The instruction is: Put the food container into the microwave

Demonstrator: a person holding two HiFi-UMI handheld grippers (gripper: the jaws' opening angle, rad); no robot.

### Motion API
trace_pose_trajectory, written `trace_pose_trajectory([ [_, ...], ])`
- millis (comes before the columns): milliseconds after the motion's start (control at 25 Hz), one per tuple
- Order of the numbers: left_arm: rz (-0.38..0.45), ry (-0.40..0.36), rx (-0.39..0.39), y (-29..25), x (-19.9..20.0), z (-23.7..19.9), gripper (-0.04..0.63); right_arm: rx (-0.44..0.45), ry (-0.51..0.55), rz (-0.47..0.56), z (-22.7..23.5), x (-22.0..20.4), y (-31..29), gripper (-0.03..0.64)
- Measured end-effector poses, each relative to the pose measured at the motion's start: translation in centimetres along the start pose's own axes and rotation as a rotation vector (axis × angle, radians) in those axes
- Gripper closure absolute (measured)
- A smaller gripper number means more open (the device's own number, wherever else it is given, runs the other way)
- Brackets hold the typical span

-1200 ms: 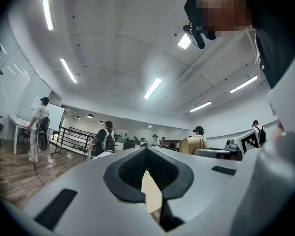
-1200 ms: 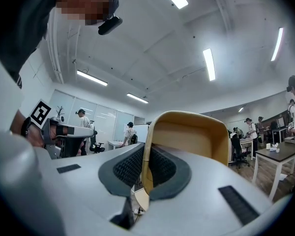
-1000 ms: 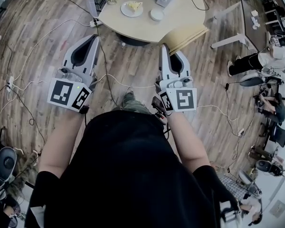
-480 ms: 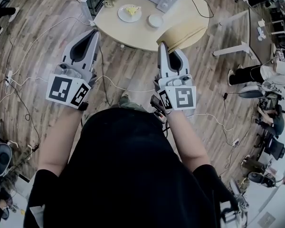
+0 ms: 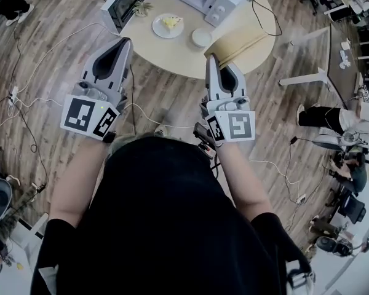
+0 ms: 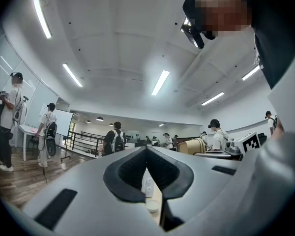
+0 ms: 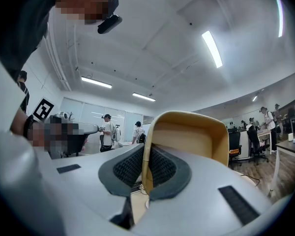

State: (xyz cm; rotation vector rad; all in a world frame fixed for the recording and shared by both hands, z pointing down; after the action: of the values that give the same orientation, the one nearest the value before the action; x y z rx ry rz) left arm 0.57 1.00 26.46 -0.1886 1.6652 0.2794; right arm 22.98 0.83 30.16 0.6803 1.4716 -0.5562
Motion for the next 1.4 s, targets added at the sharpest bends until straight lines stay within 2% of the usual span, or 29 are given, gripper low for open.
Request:
trace_pose_trajectory([
  [320, -0.010, -0.014, 0.008, -0.8, 0.0, -1.0, 0.577, 0.002, -0.037, 0.011, 0.5, -0.8, -1.9, 0.584],
  [560, -0.013, 0.000, -0.027, -1.8, 0.0, -2.9, 0.576, -0.018, -0.030, -0.001, -0.6, -0.7, -3.7, 0.584],
  [1400, -0.012, 0.052, -0.240, -7.3, 1.3, -8.6, 0.577, -0.189, 0.030, -0.047, -2.6, 0.5, -9.4, 0.584],
])
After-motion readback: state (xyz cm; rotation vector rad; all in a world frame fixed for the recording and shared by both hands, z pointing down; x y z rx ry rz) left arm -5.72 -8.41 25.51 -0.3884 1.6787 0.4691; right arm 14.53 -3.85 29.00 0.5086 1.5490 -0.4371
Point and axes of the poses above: the fingertips, and each gripper's own axes: y backward along the fingers, z to its right, x out of its top, the point moved 4 cm from there along y, backward along the fingers, and after that the axes turned 14 degrees about x, right-handed, at the moved point
